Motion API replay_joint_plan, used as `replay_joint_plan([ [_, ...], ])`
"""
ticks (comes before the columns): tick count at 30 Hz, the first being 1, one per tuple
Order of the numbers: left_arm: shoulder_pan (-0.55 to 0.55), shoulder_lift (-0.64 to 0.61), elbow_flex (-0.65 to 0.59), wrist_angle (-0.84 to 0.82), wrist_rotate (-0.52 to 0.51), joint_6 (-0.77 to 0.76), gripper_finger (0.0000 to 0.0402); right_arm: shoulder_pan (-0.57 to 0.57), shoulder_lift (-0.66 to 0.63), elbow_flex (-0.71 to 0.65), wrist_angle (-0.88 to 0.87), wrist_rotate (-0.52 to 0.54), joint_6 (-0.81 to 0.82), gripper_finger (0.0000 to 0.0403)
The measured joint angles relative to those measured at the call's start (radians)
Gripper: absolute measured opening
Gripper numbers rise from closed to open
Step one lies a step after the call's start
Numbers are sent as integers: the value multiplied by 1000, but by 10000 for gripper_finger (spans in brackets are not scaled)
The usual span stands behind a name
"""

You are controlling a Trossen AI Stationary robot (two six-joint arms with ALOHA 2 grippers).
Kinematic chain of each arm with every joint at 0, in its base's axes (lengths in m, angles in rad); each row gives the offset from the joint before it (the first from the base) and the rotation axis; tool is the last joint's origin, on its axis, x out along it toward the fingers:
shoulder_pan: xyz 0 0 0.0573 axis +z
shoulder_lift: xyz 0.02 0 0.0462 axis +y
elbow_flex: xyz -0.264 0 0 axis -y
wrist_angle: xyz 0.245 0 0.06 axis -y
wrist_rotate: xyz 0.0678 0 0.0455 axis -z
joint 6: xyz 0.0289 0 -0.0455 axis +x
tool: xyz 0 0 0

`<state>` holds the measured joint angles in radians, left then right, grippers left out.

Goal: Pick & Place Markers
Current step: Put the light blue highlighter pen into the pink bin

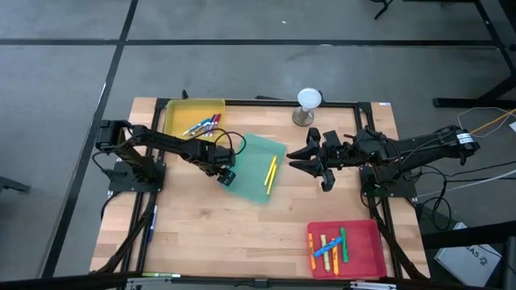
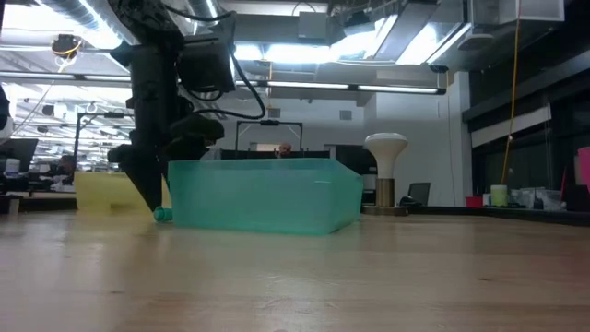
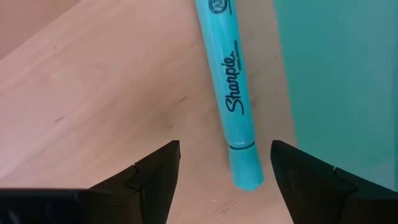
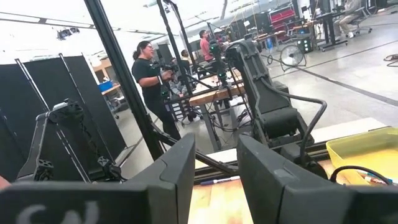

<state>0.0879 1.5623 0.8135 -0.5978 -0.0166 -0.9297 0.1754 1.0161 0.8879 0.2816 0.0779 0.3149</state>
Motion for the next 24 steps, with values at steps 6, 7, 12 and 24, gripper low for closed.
replay_joint_plan([
  [6,-1,0,0,-63,-11,-18,244,0,0,0,23,1,0,116],
  [7,-1,0,0,-82,-13,-18,244,0,0,0,27,1,0,116],
  [12,-3,-15,1,-91,-36,-17,244,0,0,0,47,1,-4,116],
  [24,5,-3,1,-81,-103,72,244,0,0,0,52,1,0,116],
])
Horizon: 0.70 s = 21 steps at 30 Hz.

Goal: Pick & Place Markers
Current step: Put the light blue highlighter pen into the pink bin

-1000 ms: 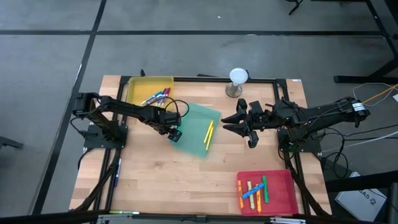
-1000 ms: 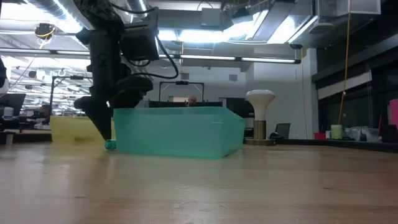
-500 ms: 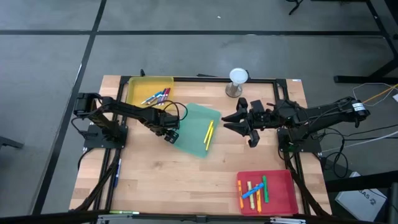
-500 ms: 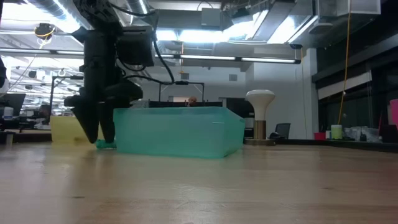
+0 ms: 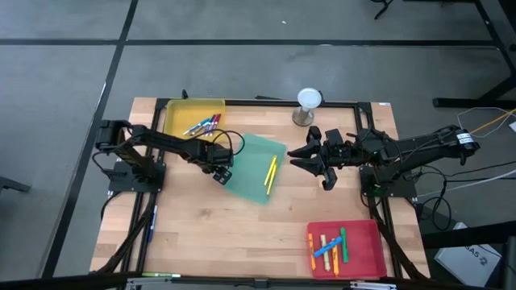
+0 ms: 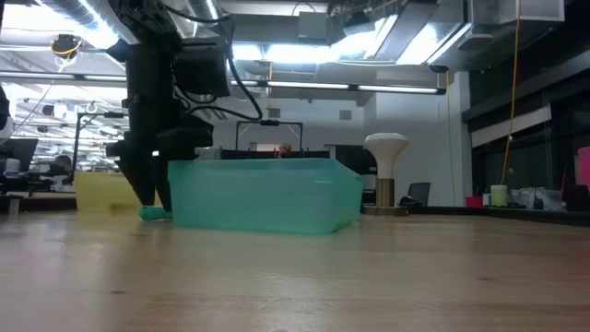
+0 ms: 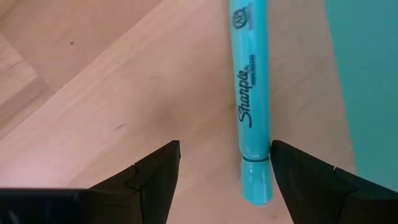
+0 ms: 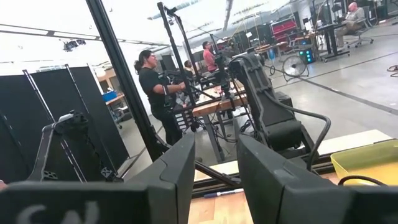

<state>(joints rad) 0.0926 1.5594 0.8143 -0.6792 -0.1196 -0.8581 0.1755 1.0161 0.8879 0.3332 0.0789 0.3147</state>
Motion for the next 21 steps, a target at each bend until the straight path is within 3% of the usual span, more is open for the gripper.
replay_joint_plan([
  [21,-9,56,3,-36,15,27,240,0,0,0,0,0,-8,116],
])
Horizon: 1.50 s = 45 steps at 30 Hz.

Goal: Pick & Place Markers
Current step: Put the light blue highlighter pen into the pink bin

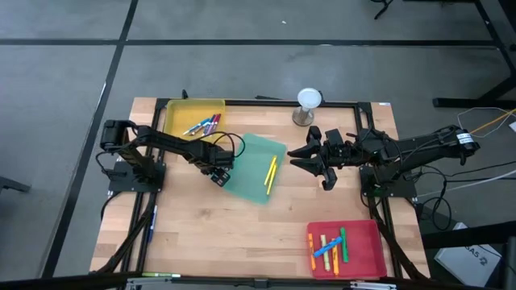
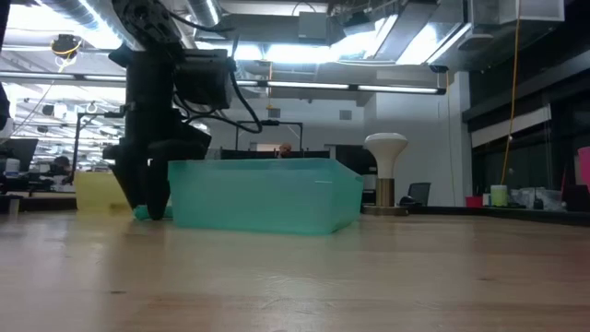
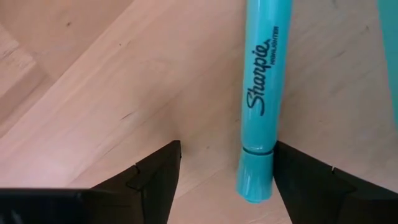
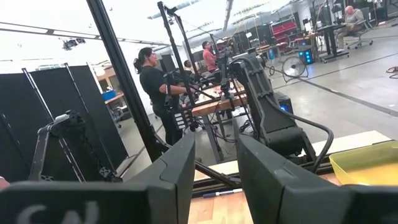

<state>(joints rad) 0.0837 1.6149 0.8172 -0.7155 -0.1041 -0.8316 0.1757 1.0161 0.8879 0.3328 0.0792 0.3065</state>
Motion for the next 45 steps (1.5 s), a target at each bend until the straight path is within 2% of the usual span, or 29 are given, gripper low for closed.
replay_joint_plan([
  [5,6,1,0,4,27,16,199,0,0,0,-1,0,0,116],
  [13,13,2,-1,-18,65,54,53,0,0,0,-1,0,-3,116],
  [24,13,1,-2,-68,100,57,50,0,0,0,-2,-3,-3,116],
  [29,11,-36,1,-116,126,44,50,0,0,0,-2,-3,-3,116],
  [39,12,-170,97,-240,51,48,50,0,0,0,-9,-3,-2,116],
  [45,8,-293,164,-236,-5,32,50,0,0,0,-11,-3,-3,116],
])
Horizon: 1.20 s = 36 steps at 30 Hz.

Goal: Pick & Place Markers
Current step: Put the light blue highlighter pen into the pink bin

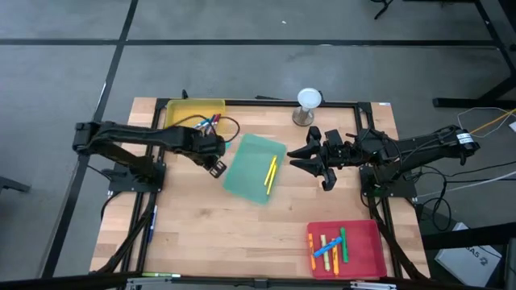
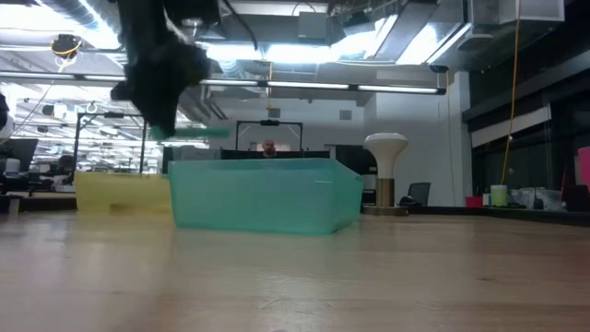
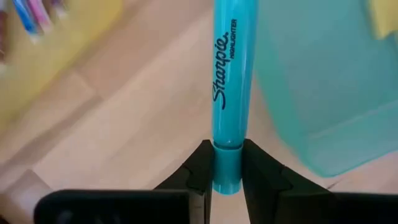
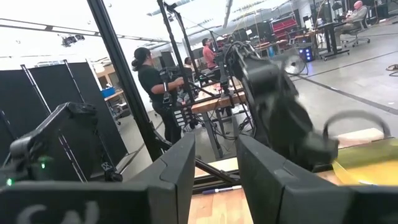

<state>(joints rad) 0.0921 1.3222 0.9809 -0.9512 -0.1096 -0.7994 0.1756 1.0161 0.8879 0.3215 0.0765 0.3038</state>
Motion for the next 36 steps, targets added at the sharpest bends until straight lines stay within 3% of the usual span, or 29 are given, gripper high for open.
replay_joint_plan([
  [11,72,-200,81,15,-162,-16,50,0,0,0,-2,1,2,116],
  [17,103,-229,82,135,-105,15,50,0,0,0,-5,1,0,116],
  [28,-10,-169,82,453,-24,15,50,0,0,0,-10,2,1,116],
  [36,-102,-159,82,708,0,180,50,0,0,0,-13,2,1,116],
])
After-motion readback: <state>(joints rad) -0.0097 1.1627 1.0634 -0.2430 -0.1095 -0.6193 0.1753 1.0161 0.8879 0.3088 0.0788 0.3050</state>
